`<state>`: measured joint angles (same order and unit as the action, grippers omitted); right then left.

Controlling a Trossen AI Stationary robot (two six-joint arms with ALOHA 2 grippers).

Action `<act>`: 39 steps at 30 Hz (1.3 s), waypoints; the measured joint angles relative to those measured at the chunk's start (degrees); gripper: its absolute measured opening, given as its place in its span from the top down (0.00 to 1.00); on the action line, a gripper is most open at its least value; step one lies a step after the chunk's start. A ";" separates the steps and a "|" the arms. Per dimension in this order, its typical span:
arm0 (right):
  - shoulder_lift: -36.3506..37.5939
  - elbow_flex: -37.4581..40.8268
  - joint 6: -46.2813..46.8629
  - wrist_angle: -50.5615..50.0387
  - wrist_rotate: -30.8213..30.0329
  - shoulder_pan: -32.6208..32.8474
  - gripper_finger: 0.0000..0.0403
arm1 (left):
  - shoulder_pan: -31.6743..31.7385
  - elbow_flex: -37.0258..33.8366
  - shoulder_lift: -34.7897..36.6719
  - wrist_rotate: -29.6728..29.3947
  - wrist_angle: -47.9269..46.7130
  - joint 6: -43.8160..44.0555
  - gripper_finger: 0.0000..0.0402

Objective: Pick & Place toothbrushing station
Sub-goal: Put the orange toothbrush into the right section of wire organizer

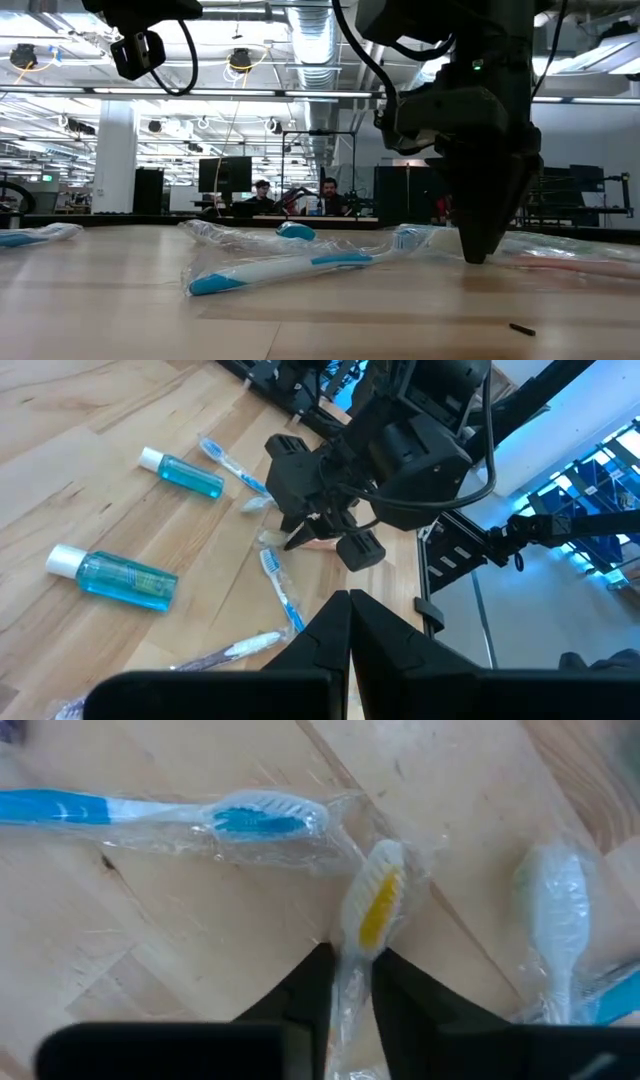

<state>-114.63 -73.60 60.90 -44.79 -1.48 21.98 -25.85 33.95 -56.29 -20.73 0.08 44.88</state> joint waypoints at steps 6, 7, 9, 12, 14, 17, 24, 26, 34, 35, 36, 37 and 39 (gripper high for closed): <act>0.41 0.09 0.17 -0.01 0.10 0.02 0.97 | 0.00 0.00 0.00 -0.03 0.00 -0.02 1.00; 0.42 -0.13 0.26 -0.16 0.10 -0.04 0.97 | 0.00 0.00 0.00 -0.03 0.00 -0.02 1.00; 0.81 -0.78 -0.07 -2.16 0.36 -0.06 0.98 | 0.00 0.00 0.00 -0.04 0.00 -0.02 1.00; 1.16 -2.42 -1.45 -4.47 0.54 0.00 0.99 | 0.00 0.02 0.00 -0.05 0.03 -0.45 1.00; 2.88 -3.34 -2.62 -6.34 0.16 -0.13 0.99 | -0.01 0.02 0.00 -0.28 0.40 -0.96 1.00; 4.44 -4.77 -3.89 -6.90 -1.60 -0.39 0.99 | 0.00 0.04 0.00 -0.28 0.59 -1.15 1.00; 12.84 -7.60 -3.41 -12.09 -8.67 -1.83 1.00 | 0.00 0.07 0.00 -0.26 1.36 -1.55 1.00; 16.11 -7.76 -2.41 -13.77 -12.15 -2.73 1.00 | 0.00 0.07 0.00 -0.26 1.46 -1.59 1.00; 28.78 -7.80 0.61 -18.90 -25.81 -7.37 1.00 | 0.00 0.07 0.00 -0.26 1.89 -2.23 1.00; 30.08 -7.82 0.63 -19.26 -27.37 -8.03 1.00 | 0.00 0.07 0.00 -0.26 1.84 -2.21 1.00; 31.30 -7.82 0.63 -19.81 -28.82 -8.79 1.00 | 0.00 0.07 0.00 -0.26 1.95 -2.23 1.00; 32.41 -7.82 0.63 -20.61 -30.23 -9.43 1.00 | 0.00 0.07 0.00 -0.26 2.33 -2.22 1.00; 34.26 -7.85 0.63 -21.78 -33.08 -10.74 1.00 | 0.00 0.07 0.00 -0.49 2.69 -2.23 1.00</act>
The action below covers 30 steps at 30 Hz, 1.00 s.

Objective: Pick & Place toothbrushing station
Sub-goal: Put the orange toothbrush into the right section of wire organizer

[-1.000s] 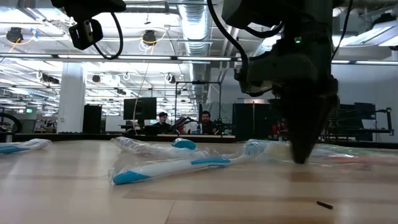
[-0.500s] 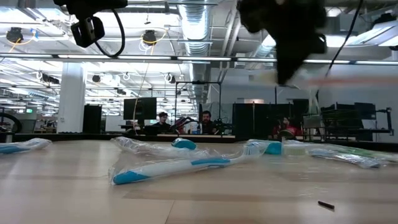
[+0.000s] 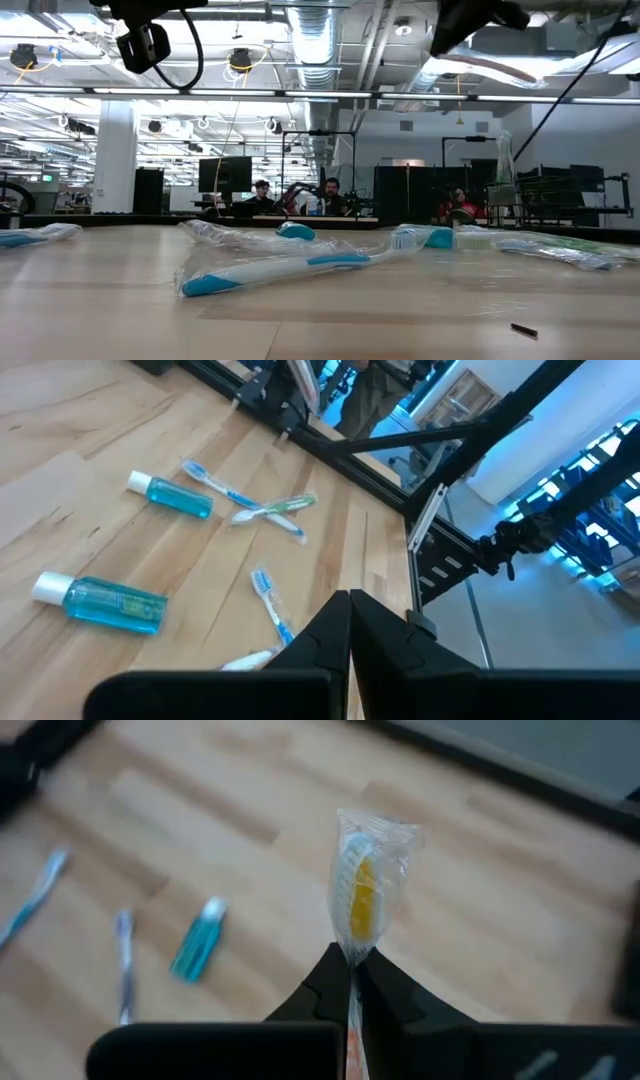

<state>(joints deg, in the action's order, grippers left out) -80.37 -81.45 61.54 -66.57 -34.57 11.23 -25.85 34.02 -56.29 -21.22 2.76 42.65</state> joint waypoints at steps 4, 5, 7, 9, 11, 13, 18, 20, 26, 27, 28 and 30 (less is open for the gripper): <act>2.94 0.00 0.00 -2.62 -4.63 -2.73 1.00 | 0.00 0.00 0.00 -1.45 0.95 0.01 1.00; 3.52 0.00 0.00 -3.22 -5.62 -3.36 1.00 | 0.00 0.00 0.00 -1.51 1.30 0.02 1.00; 4.46 0.00 0.00 -3.81 -7.50 -4.65 1.00 | 0.00 0.00 0.00 -1.72 2.08 0.00 1.00; 5.39 0.00 -0.02 -5.00 -8.84 -5.87 1.00 | 0.00 0.00 0.00 -2.18 2.10 0.01 1.00; 6.13 0.00 -0.36 -5.90 -10.08 -6.98 1.00 | 0.00 0.00 0.00 -2.64 2.14 -0.23 1.00; 6.88 0.00 -0.53 -7.76 -11.45 -7.98 1.00 | 0.31 0.00 0.00 -3.01 2.18 -0.40 1.00; 9.45 0.00 -0.64 -11.49 -17.45 -11.94 1.00 | 1.25 0.00 0.00 -3.29 3.42 -0.11 1.00; 10.48 0.00 -0.96 -11.93 -19.71 -14.20 1.00 | 1.67 0.00 0.00 -3.29 3.39 -0.11 1.00; 12.39 0.09 -0.86 -13.66 -26.65 -20.78 1.00 | 3.17 0.00 0.00 -3.24 3.70 0.00 1.00; 12.65 0.37 0.25 -14.20 -27.98 -21.61 1.00 | 3.33 0.00 0.00 -3.24 3.77 0.04 1.00; 13.10 1.04 1.81 -15.15 -28.95 -22.34 1.00 | 3.45 0.00 0.00 -3.24 3.79 0.07 1.00; 14.37 2.89 5.24 -15.67 -31.28 -23.59 1.00 | 3.45 0.00 0.00 -3.24 3.83 0.14 1.00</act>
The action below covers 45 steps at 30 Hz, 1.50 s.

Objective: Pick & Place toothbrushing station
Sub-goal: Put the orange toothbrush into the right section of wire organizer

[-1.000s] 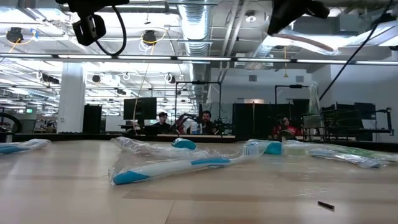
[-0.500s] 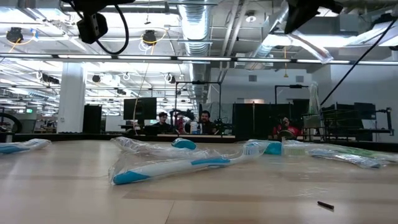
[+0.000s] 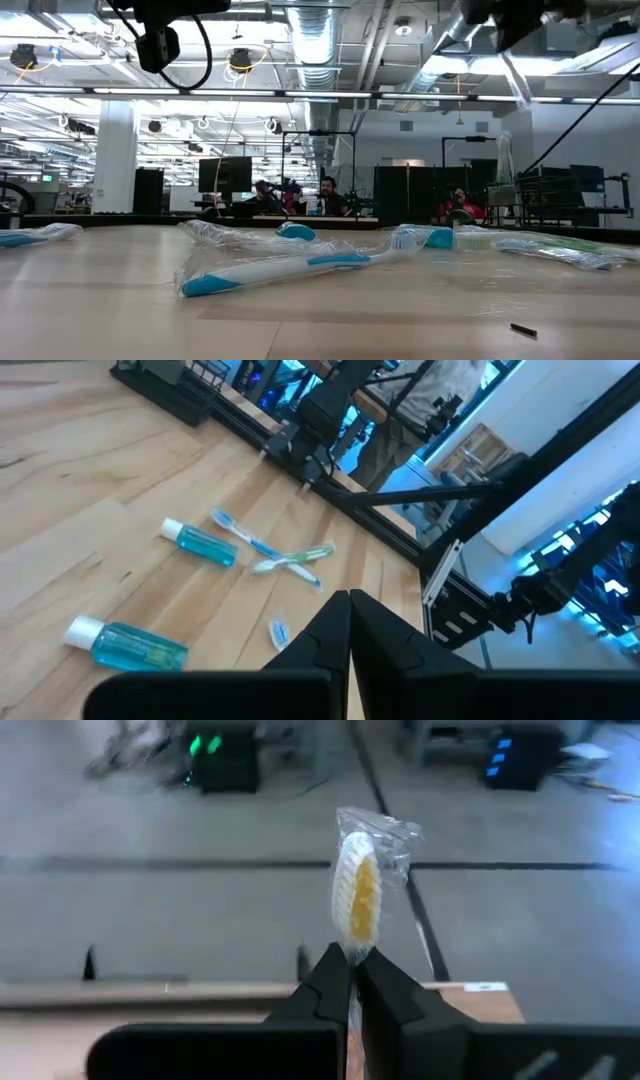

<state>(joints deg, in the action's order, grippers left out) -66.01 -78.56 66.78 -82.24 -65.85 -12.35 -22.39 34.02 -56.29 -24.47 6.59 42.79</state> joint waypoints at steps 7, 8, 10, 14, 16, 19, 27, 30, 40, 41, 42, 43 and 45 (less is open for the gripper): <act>7.25 10.13 8.07 -0.29 -3.58 -2.95 1.00 | 0.00 0.00 0.00 0.07 0.42 1.56 1.00; 8.17 11.58 8.88 -0.28 -4.07 -3.30 1.00 | 0.00 -0.02 0.00 0.08 0.43 1.70 1.00; 9.82 14.18 10.22 -0.03 -5.52 -3.69 1.00 | 0.00 -0.02 0.00 0.12 0.45 2.40 1.00; 11.92 18.11 11.48 0.46 -9.00 -3.93 1.00 | 0.00 -0.02 0.00 0.39 0.46 2.75 1.00; 12.35 19.22 11.48 0.92 -10.28 -3.84 1.00 | 0.00 -0.02 0.00 0.39 0.43 3.04 1.00; 12.49 20.88 11.48 0.98 -12.50 -3.77 1.00 | 0.00 -0.02 0.00 0.38 0.43 4.01 1.00; 12.48 24.00 12.80 1.84 -17.72 -3.79 1.00 | -0.01 -0.02 0.00 -3.93 0.37 4.22 1.00; 12.46 25.44 12.80 2.81 -18.42 -3.81 1.00 | 0.69 -0.02 0.00 -6.70 0.41 4.24 1.00; 12.42 33.97 20.90 5.33 -19.58 -3.83 1.00 | 6.90 -0.07 0.00 -9.82 3.45 -9.54 1.00; 12.40 34.84 21.92 5.34 -19.56 -3.83 1.00 | 7.94 -0.07 0.00 -9.84 3.38 -11.70 1.00; 12.38 35.59 23.02 5.34 -19.38 -3.79 1.00 | 9.00 -0.07 0.00 -9.79 3.28 -14.22 1.00; 12.38 36.20 23.80 5.35 -19.30 -3.75 1.00 | 10.12 -0.07 0.00 -9.81 2.99 -16.56 1.00; 12.40 37.27 24.68 5.43 -19.34 -3.78 1.00 | 12.65 -0.07 0.00 -9.68 2.05 -22.47 1.00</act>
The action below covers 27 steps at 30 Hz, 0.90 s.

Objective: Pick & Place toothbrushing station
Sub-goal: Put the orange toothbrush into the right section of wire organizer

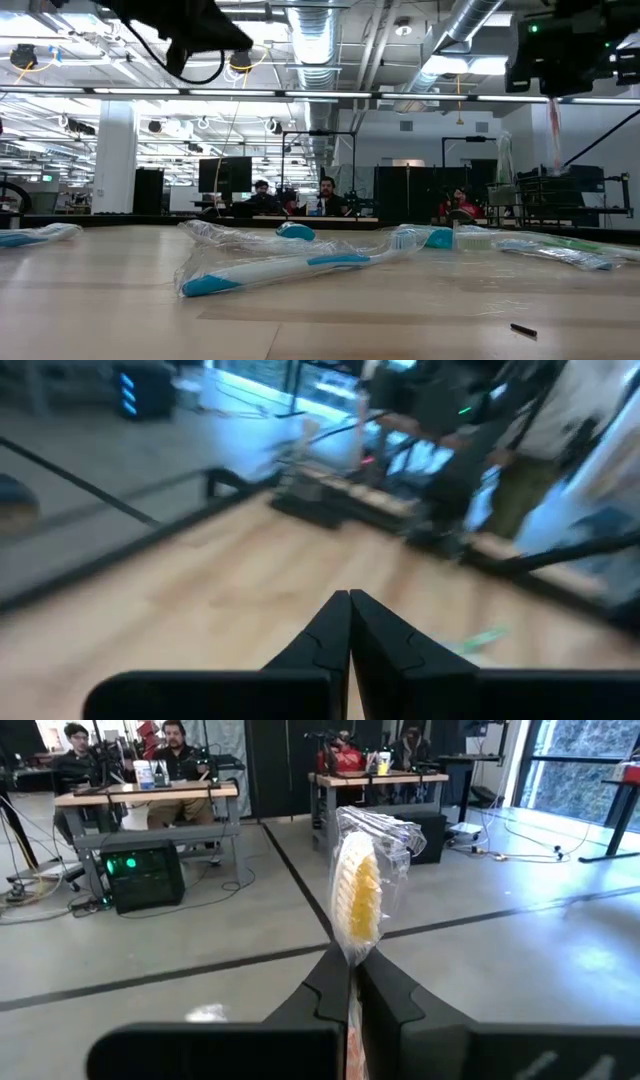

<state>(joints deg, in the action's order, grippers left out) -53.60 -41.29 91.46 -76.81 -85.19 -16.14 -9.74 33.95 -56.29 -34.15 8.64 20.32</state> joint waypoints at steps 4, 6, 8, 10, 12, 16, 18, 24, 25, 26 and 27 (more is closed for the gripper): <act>-0.01 2.26 0.09 0.96 0.02 -0.03 1.00 | 5.77 0.00 0.00 4.05 -1.80 -7.13 1.00; -0.24 3.15 0.11 1.09 -0.06 -0.03 1.00 | 8.38 0.00 0.00 7.35 -2.65 -7.68 1.00; -1.17 4.16 0.11 2.11 -0.19 -0.05 1.00 | 10.30 0.00 0.00 9.28 -3.60 -7.64 1.00; -1.81 5.43 0.12 3.71 -0.23 -0.05 1.00 | 11.73 0.00 0.00 10.20 -5.29 -7.91 1.00; -2.90 6.82 0.12 6.16 -0.21 -0.05 1.00 | 12.89 0.00 0.00 10.24 -6.84 -7.96 1.00; -4.68 8.88 0.13 9.93 -0.19 -0.09 1.00 | 14.12 0.00 0.00 11.38 -6.79 -8.00 1.00; -5.52 9.82 0.13 11.64 -0.19 -0.41 1.00 | 14.12 0.00 0.00 11.81 -6.78 -8.04 1.00; -9.01 10.79 0.14 15.05 -1.05 -2.07 1.00 | 14.12 0.00 0.00 12.08 -6.82 -8.83 1.00; -9.78 10.79 0.13 15.64 -1.65 -2.33 1.00 | 14.12 0.00 0.00 12.07 -6.82 -9.38 1.00; -10.64 10.79 0.14 16.43 -1.88 -2.64 1.00 | 14.12 0.00 0.00 12.07 -6.86 -9.75 1.00; -11.41 10.79 0.13 16.95 -1.86 -2.99 1.00 | 14.12 0.00 0.00 12.07 -6.90 -9.96 1.00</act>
<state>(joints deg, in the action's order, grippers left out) -65.01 -30.50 91.59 -59.86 -87.05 -19.12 4.38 33.95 -56.29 -22.09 1.74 10.36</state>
